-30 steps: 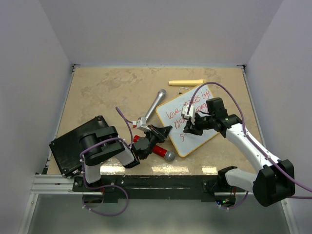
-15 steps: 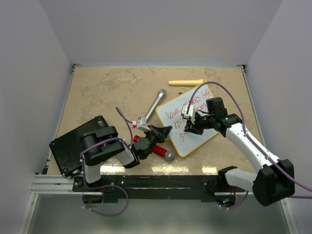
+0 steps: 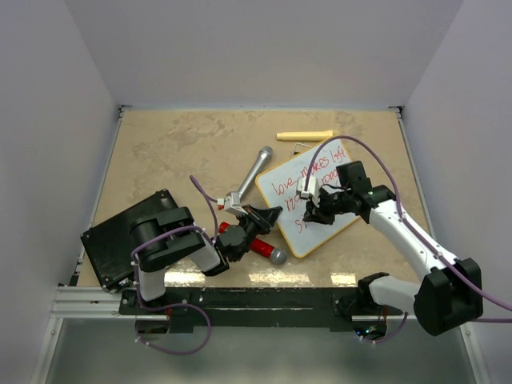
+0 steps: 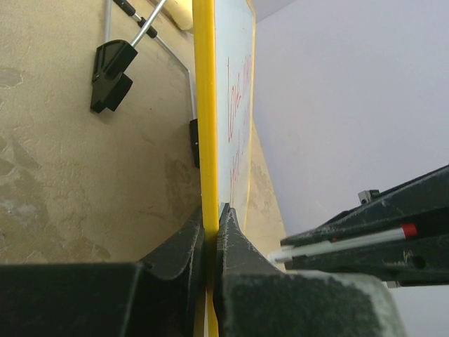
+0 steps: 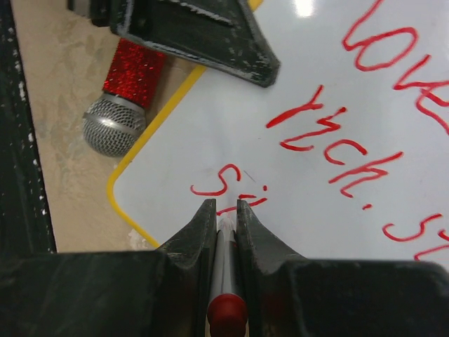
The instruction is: Write a sentence on the whiteboard
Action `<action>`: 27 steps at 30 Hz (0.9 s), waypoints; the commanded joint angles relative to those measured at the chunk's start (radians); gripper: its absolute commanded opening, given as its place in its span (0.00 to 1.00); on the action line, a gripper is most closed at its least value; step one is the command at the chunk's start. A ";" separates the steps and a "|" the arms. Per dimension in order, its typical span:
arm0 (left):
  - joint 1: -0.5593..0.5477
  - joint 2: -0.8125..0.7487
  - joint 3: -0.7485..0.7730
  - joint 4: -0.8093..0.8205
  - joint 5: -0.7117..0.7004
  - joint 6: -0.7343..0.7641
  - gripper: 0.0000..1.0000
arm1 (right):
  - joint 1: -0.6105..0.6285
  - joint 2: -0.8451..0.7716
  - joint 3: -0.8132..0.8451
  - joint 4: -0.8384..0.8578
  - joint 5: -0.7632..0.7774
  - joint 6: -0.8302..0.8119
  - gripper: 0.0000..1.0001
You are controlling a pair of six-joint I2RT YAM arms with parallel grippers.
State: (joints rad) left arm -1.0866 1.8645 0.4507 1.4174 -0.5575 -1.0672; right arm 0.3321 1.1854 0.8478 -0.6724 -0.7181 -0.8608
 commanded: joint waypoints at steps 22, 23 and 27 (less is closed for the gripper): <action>0.005 0.015 -0.020 0.186 -0.019 0.118 0.00 | -0.030 -0.033 -0.009 0.200 0.088 0.163 0.00; 0.004 0.015 -0.021 0.187 -0.019 0.118 0.00 | -0.028 -0.038 -0.010 0.203 0.079 0.160 0.00; 0.005 0.016 -0.020 0.186 -0.019 0.119 0.00 | -0.028 -0.030 0.002 0.153 0.039 0.122 0.00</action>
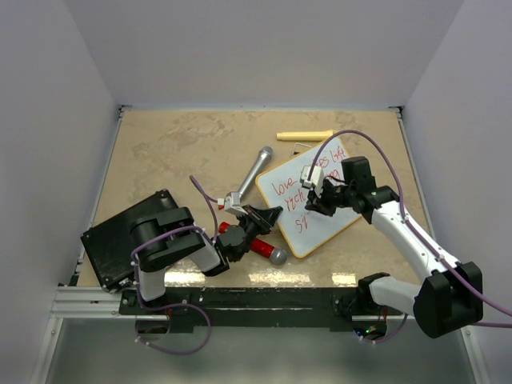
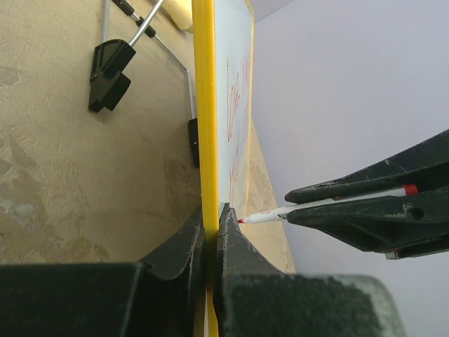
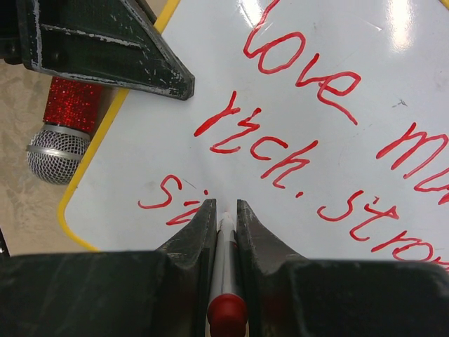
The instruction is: Write a sentence on the whiteboard
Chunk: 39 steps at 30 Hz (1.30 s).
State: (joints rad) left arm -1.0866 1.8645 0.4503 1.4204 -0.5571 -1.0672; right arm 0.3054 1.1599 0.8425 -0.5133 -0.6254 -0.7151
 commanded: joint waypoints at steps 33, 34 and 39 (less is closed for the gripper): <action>0.005 0.019 -0.015 0.181 -0.015 0.119 0.00 | -0.002 0.015 0.032 0.010 0.017 0.000 0.00; 0.005 0.019 -0.016 0.181 -0.015 0.119 0.00 | -0.003 0.015 0.033 0.004 0.016 -0.009 0.00; 0.005 0.015 -0.021 0.180 -0.017 0.121 0.00 | -0.002 0.018 0.046 -0.096 0.012 -0.078 0.00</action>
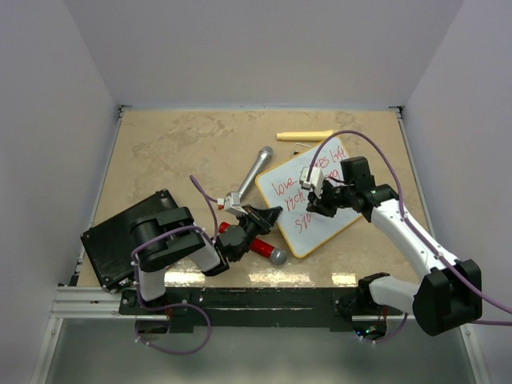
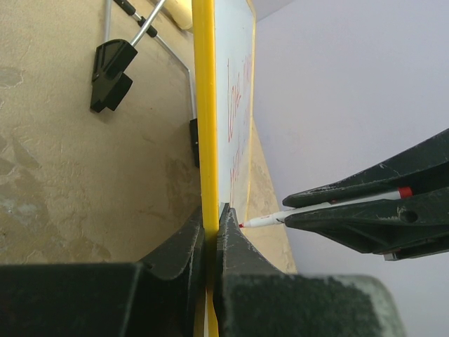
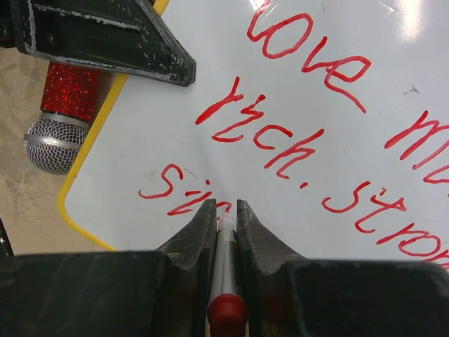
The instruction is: Write a sentence on the whiteboard
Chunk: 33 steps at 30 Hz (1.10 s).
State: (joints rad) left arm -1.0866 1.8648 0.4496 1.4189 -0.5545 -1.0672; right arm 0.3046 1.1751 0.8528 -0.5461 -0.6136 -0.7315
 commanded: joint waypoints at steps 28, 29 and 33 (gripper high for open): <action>0.005 0.023 -0.015 0.176 -0.015 0.119 0.00 | -0.050 -0.032 0.061 -0.009 -0.025 -0.013 0.00; 0.005 0.023 -0.014 0.176 -0.013 0.119 0.00 | -0.059 -0.032 0.063 -0.006 -0.023 -0.013 0.00; 0.005 0.027 -0.011 0.183 -0.010 0.119 0.00 | -0.070 -0.034 0.057 0.005 -0.020 -0.002 0.00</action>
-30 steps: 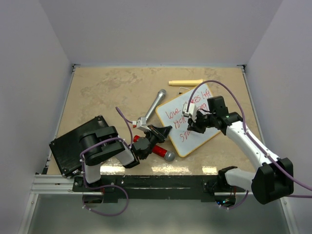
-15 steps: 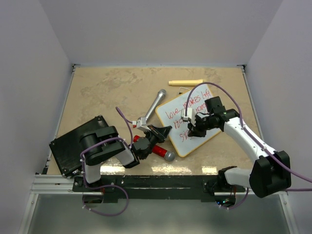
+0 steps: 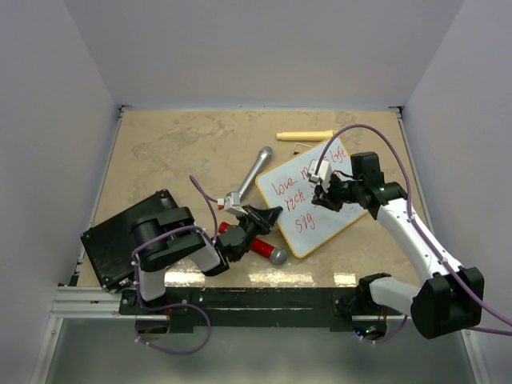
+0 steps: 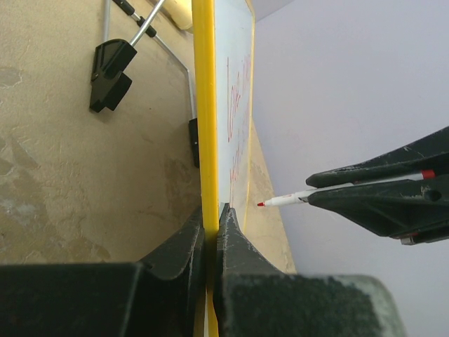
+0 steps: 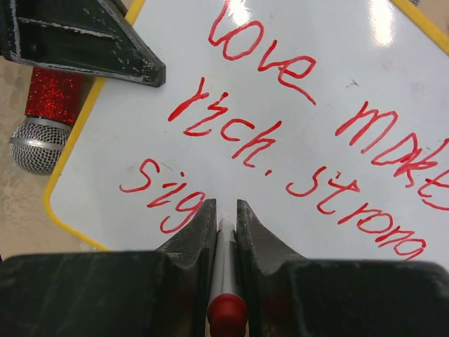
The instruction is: Write a sentence on the whiteboard
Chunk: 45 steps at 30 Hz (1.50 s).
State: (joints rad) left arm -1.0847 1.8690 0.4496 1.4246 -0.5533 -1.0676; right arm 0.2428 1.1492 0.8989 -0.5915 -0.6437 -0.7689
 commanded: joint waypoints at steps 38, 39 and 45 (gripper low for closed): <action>0.005 0.028 -0.022 0.198 -0.010 0.118 0.00 | -0.046 0.009 -0.009 0.044 -0.059 0.016 0.00; 0.003 0.028 -0.020 0.198 -0.008 0.118 0.00 | -0.046 0.012 -0.008 0.044 -0.059 0.014 0.00; 0.003 0.028 -0.019 0.197 -0.007 0.118 0.00 | -0.043 0.026 -0.003 0.042 -0.059 0.014 0.00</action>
State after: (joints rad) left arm -1.0847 1.8690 0.4496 1.4246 -0.5526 -1.0676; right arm 0.2016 1.1709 0.8913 -0.5632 -0.6975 -0.7521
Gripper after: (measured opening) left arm 0.075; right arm 0.139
